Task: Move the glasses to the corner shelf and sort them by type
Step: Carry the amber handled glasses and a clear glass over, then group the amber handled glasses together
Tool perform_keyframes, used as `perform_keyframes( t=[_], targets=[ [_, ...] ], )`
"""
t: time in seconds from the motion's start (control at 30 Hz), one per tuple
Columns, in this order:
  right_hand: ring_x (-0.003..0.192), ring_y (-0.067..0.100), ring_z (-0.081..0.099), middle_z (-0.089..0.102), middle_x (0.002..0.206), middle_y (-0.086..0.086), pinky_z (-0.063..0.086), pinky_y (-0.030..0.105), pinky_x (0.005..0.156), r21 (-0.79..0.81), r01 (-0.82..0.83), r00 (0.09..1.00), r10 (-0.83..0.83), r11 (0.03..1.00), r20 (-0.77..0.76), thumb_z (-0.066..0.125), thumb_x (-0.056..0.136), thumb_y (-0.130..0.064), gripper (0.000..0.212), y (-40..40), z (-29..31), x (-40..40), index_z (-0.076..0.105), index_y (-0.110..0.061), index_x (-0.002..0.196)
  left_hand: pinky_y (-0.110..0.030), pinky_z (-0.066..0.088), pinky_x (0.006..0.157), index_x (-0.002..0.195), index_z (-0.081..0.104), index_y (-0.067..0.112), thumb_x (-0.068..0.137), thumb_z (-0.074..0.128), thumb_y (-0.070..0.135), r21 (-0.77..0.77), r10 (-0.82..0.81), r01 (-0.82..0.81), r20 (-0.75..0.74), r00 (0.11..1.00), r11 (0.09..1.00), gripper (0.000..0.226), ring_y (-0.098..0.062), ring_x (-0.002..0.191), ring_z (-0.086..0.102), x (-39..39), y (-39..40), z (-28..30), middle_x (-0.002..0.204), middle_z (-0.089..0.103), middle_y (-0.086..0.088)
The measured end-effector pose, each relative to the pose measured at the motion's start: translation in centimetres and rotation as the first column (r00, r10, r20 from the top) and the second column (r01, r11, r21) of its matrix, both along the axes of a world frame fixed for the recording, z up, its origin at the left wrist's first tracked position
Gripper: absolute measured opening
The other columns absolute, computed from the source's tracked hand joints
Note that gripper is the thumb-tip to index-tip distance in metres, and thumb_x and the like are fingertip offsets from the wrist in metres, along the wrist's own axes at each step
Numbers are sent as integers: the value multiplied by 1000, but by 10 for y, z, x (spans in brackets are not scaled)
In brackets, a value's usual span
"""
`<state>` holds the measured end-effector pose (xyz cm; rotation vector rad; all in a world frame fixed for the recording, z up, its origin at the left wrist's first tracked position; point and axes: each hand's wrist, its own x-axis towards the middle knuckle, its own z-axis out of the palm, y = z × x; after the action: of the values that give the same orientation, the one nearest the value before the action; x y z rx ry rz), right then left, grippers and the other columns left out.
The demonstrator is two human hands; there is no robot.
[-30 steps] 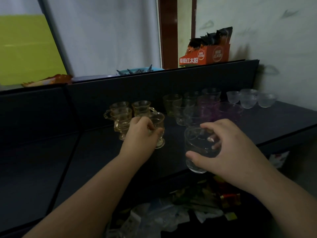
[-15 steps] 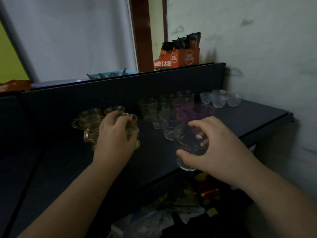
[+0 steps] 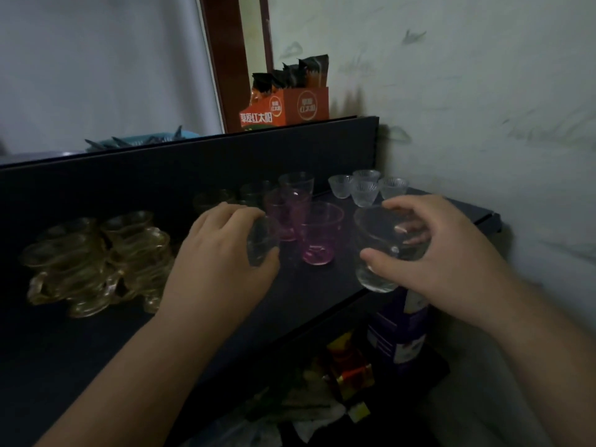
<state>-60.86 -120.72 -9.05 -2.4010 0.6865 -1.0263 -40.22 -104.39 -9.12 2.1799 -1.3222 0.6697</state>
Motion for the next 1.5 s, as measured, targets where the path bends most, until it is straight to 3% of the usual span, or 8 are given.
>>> perform_keyframes(
  t=[0.23,0.4,0.57,0.83,0.93,1.07,1.27,1.5],
  targets=[
    [98,-2,55,52,115,-15,39,16,76,-39,-22,998,24,999,63,78,68,-59,69,-108,11,16,54,-35,128,-27,32,97,130,55,26,82,64,47,16,100,-99,-27,995,995,53,-15,123,43,-23,-56,3,127,53,8],
    [105,8,55,49,120,-12,46,28,87,-76,-142,990,142,987,-7,78,69,-60,75,-160,8,69,53,-31,133,-29,33,98,129,56,25,82,65,45,31,233,-231,-61,971,972,52,-18,125,44,-30,-77,0,128,54,6],
    [111,9,53,50,126,-10,47,32,91,-41,-280,956,275,959,-106,78,72,-59,75,-178,-3,120,51,-31,136,-24,27,99,127,58,23,84,64,43,64,300,-296,-46,953,953,48,-16,126,43,-36,-82,-3,126,55,7],
    [116,16,57,52,133,-4,52,38,93,-5,-311,944,308,950,-121,76,73,-60,78,-177,-22,160,50,-27,138,-17,22,97,128,57,24,84,62,43,57,373,-371,-38,927,927,48,-11,128,40,-37,-77,-2,128,53,10],
    [116,17,56,51,134,-2,50,36,93,-14,-304,944,300,952,-135,75,72,-62,82,-174,-21,164,49,-24,139,-7,17,94,127,57,24,86,62,41,56,386,-384,-44,921,922,45,-8,128,38,-36,-70,-4,127,53,11],
    [122,20,52,46,138,1,45,36,97,-54,-329,929,313,943,-197,74,74,-60,82,-173,-19,152,47,-23,142,-5,15,94,128,57,24,86,63,40,42,415,-413,-45,909,910,45,-9,129,37,-35,-63,-1,128,52,11],
    [123,22,50,48,135,3,40,33,97,-267,-294,956,280,918,-88,71,79,-54,75,-161,11,123,47,-21,142,-14,22,97,129,57,22,87,59,44,21,456,-456,-22,890,890,48,-10,126,41,-36,-53,5,128,54,9],
    [122,15,50,50,134,-4,37,26,96,-367,-455,888,444,811,-121,68,83,-51,68,-92,45,125,46,-26,142,-25,32,94,131,56,26,89,50,54,-5,477,-478,-67,876,878,51,-10,125,41,-33,-11,14,128,50,14]
  ],
)
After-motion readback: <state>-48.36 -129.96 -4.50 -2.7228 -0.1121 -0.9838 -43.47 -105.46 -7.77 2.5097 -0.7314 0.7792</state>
